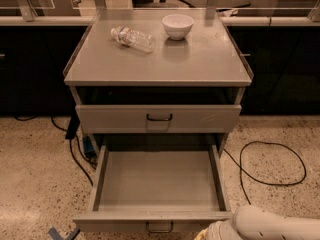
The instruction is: Close middle drawer
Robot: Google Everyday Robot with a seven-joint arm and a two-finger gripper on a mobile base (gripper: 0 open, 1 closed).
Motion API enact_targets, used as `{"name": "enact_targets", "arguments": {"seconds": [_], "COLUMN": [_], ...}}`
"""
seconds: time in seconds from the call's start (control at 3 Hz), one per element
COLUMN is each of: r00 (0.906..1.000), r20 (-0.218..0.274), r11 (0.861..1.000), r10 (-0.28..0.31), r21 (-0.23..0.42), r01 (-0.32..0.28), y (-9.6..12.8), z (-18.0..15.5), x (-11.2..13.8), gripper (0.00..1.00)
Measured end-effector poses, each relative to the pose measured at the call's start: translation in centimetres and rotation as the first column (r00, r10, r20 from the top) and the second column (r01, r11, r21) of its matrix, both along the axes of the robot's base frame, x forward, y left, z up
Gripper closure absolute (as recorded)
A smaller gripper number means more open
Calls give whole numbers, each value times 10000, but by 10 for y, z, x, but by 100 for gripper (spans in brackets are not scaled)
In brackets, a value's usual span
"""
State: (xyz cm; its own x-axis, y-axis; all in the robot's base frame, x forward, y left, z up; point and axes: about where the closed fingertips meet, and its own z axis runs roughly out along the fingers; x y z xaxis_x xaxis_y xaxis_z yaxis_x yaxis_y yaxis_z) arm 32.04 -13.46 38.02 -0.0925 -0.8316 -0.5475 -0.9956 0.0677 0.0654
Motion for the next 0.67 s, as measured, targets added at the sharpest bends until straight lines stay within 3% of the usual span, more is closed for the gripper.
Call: {"name": "enact_targets", "arguments": {"seconds": [0.33, 0.67], "r00": [9989, 9974], "r20": [462, 706], "r11": [9985, 9895], "r10": [-35, -130], "r21": [-546, -1424], "r01": [60, 230], "y": [8, 7], "z": [-9, -14], "x": [17, 16], "gripper": [100, 100]}}
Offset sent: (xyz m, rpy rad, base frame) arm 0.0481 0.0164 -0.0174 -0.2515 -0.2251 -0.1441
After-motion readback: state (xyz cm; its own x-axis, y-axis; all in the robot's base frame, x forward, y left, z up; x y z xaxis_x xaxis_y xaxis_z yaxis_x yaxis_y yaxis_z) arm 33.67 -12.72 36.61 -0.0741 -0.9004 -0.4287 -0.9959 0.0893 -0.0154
